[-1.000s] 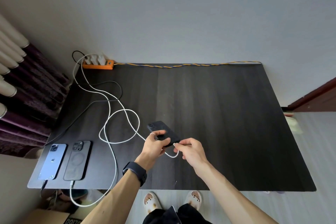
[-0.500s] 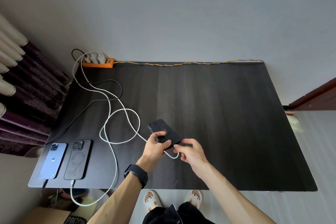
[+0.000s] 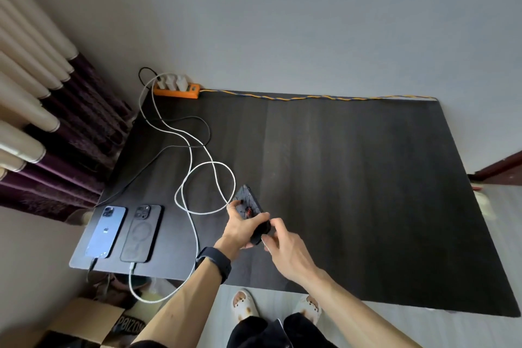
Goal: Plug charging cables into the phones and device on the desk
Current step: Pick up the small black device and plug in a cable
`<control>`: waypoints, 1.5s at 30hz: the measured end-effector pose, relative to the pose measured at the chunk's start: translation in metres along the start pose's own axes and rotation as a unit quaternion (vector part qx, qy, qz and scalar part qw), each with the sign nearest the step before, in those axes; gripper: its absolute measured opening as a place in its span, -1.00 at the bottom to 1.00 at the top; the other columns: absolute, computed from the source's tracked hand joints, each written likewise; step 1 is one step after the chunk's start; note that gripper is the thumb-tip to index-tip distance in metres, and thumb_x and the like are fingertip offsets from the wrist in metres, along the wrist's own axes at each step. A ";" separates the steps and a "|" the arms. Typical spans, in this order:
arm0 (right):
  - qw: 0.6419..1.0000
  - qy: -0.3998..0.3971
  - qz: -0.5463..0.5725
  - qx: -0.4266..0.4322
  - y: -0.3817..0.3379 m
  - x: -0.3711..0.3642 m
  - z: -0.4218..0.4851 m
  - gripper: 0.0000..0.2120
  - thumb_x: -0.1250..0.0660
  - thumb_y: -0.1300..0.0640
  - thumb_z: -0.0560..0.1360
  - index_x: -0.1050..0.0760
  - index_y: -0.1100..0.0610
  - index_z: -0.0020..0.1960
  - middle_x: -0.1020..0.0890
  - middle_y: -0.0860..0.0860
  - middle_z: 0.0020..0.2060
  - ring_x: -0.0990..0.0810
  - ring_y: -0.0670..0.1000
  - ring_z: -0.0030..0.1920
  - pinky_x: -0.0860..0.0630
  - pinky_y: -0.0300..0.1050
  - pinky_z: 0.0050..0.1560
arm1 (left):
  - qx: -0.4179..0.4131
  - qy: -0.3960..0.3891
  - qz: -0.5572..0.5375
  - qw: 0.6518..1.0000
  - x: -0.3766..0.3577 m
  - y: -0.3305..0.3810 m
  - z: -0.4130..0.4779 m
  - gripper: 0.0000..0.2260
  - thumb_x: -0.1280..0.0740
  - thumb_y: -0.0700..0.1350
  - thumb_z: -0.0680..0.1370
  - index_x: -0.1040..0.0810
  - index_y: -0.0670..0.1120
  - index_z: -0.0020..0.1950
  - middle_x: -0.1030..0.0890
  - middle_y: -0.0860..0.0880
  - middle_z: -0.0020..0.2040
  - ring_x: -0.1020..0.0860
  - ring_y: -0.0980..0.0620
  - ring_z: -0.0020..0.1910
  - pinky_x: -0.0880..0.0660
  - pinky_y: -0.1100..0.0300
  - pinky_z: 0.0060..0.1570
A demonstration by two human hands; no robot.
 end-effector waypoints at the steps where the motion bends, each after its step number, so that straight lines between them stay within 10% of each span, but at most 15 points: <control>1: 1.000 -0.015 -0.011 0.004 -0.001 -0.004 0.000 -0.79 -0.19 -0.05 0.63 -0.28 -0.03 0.22 -0.70 -0.03 -0.13 -0.66 0.08 -0.14 -0.55 0.09 -0.12 | 0.005 0.017 0.012 1.000 0.005 -0.001 0.000 -0.27 -0.55 0.00 0.35 -0.16 0.18 0.34 -0.63 -0.18 0.10 -0.67 -0.12 -0.13 -0.65 0.01 -0.22; 7: 0.965 -0.210 -0.152 -0.035 0.000 -0.034 -0.001 -0.68 -0.28 -0.25 0.43 -0.54 -0.03 -0.04 -0.65 -0.08 -0.04 -0.62 0.03 -0.01 -0.52 -0.04 -0.01 | -0.017 0.078 0.130 0.988 0.045 -0.012 0.001 -0.13 -0.44 0.17 0.19 -0.11 0.20 0.43 -0.61 -0.14 0.12 -0.64 -0.17 0.02 -0.68 -0.07 -0.07; 15: 0.928 -0.060 -0.367 -0.012 0.016 -0.034 0.031 -0.69 -0.22 0.05 0.57 -0.46 0.13 0.27 -0.51 0.07 0.26 -0.48 0.18 0.23 -0.49 0.09 0.12 | 0.013 0.088 0.280 0.956 0.064 -0.044 0.017 -0.10 -0.43 0.20 0.29 -0.03 0.10 0.50 -0.49 -0.25 0.23 -0.60 -0.28 0.07 -0.63 -0.04 0.04; 25: 0.934 -0.123 -0.337 0.009 0.038 -0.079 0.043 -0.67 -0.23 0.18 0.55 -0.47 0.08 0.31 -0.31 0.06 0.50 -0.35 0.16 0.41 -0.40 0.10 0.31 | -0.024 0.092 0.530 0.843 0.060 -0.065 0.054 -0.13 -0.41 0.02 0.45 0.05 0.04 0.61 -0.29 -0.17 0.35 -0.29 -0.23 0.38 -0.45 -0.03 0.25; 34: 0.944 -0.136 -0.301 -0.012 0.048 -0.082 0.038 -0.41 -0.23 0.07 0.56 -0.18 -0.01 0.57 0.07 0.02 0.63 -0.22 0.14 0.51 -0.33 0.08 0.42 | -0.071 0.123 0.515 0.846 0.074 -0.088 0.060 -0.20 -0.35 0.03 0.57 0.10 0.10 0.64 -0.20 -0.12 0.43 -0.23 -0.18 0.40 -0.44 -0.04 0.29; 45: 0.955 -0.104 -0.271 -0.056 0.083 -0.061 0.010 -0.32 -0.20 0.03 0.60 0.01 0.07 0.63 0.02 0.01 0.64 -0.11 0.06 0.59 -0.16 -0.06 0.54 | -0.049 0.156 0.494 0.854 0.077 -0.093 0.055 -0.22 -0.34 0.10 0.58 0.09 0.15 0.64 -0.24 -0.15 0.37 -0.26 -0.19 0.36 -0.49 -0.05 0.21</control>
Point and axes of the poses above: each hand's wrist, its own z-axis towards the middle knuckle, its own x-axis out of the back of the hand, y = z × x, the point moved 5 cm from there along z, towards the middle knuckle
